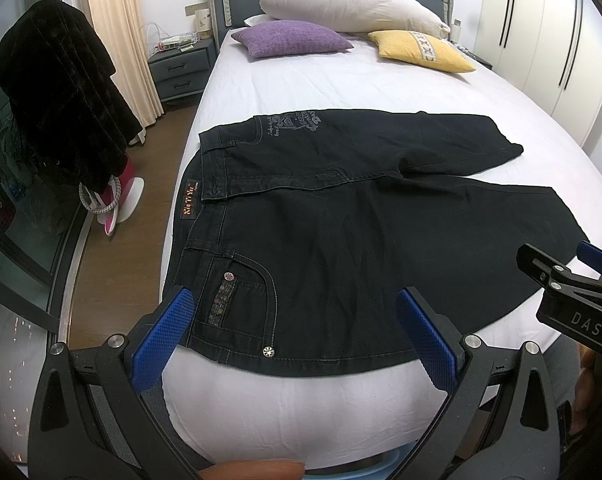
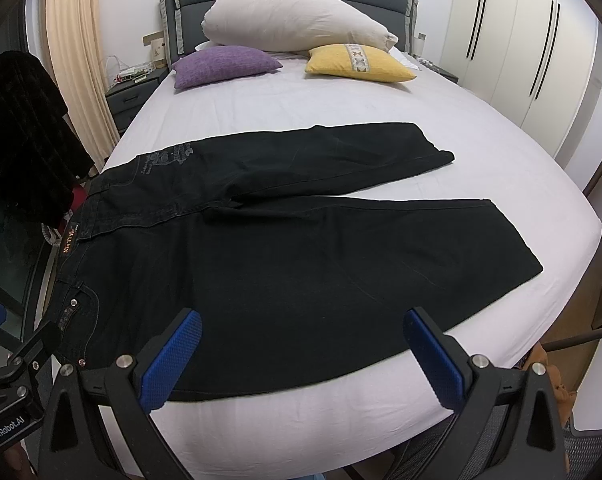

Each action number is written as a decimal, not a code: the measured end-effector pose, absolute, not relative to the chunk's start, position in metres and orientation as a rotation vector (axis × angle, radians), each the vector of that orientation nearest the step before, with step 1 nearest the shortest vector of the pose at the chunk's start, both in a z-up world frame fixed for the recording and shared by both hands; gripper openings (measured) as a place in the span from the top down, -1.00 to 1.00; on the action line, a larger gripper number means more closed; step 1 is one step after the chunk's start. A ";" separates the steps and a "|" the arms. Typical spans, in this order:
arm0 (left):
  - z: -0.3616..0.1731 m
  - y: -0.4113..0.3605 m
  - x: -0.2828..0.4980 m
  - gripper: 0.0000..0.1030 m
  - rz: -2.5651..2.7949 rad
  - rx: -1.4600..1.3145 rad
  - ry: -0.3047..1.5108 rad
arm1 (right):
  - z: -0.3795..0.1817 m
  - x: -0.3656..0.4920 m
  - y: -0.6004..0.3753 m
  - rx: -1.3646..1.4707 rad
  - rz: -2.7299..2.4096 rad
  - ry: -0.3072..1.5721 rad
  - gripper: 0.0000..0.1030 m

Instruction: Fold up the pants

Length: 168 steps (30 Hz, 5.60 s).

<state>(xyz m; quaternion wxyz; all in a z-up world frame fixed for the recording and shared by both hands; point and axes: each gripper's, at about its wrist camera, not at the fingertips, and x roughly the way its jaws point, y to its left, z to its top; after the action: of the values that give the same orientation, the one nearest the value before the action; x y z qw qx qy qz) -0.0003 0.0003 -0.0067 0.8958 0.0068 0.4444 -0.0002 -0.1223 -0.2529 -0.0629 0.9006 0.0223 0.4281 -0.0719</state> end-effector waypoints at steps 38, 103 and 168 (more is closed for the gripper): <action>-0.027 0.052 0.143 -1.00 -0.214 0.012 0.935 | -0.043 0.003 -0.261 0.077 0.240 0.772 -1.00; -0.065 0.064 0.302 0.85 -0.580 0.351 0.874 | -0.131 0.295 -0.198 -0.553 0.870 1.113 0.82; -0.083 0.002 -0.058 0.85 -0.741 0.525 0.887 | -0.126 0.098 -0.164 -0.395 0.615 1.102 0.90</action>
<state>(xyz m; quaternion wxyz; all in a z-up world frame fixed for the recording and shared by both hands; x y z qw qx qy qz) -0.0581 0.0024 -0.0834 0.8052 0.2453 0.4143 -0.3462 0.0981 -0.1636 -0.1255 0.7892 -0.1835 0.5117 0.2858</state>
